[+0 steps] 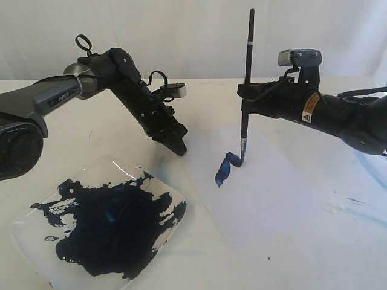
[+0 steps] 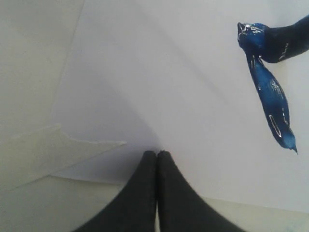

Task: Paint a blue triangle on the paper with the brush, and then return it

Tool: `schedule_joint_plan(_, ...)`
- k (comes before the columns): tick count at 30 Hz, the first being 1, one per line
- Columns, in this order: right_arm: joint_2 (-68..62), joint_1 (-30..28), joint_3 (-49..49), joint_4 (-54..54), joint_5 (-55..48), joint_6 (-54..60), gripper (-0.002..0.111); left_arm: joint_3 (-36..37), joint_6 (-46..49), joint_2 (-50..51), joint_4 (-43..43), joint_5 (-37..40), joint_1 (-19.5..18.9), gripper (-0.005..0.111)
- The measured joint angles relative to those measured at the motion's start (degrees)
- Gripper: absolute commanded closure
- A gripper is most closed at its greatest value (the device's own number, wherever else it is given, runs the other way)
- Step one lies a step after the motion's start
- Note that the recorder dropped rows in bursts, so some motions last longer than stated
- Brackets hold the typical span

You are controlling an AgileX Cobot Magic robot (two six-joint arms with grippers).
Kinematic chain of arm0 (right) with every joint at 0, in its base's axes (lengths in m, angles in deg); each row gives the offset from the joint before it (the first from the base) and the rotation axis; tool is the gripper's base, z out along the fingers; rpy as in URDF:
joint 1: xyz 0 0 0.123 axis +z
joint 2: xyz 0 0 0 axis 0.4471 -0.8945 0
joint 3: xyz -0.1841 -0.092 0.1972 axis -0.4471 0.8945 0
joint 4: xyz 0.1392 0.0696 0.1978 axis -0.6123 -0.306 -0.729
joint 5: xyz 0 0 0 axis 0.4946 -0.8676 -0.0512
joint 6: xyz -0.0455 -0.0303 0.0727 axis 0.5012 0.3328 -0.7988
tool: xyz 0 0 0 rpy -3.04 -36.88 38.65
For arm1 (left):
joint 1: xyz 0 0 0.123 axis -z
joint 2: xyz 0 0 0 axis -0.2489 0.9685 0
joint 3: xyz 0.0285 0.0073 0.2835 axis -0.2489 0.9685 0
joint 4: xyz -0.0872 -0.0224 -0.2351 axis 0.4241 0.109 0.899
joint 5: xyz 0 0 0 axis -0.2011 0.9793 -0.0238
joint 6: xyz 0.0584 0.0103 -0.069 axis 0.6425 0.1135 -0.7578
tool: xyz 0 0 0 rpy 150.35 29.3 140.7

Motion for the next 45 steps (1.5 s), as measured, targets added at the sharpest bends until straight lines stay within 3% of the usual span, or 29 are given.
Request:
schedule_joint_plan(18,5.3,0.0,0.0,11.3,-11.8,-9.5,0.108,0.0,0.0,0.0,0.0,0.0,0.0,0.107)
schedule_joint_plan(45,7.8,0.0,0.0,26.7,-14.9,-22.8,0.108,0.0,0.0,0.0,0.0,0.0,0.0,0.107)
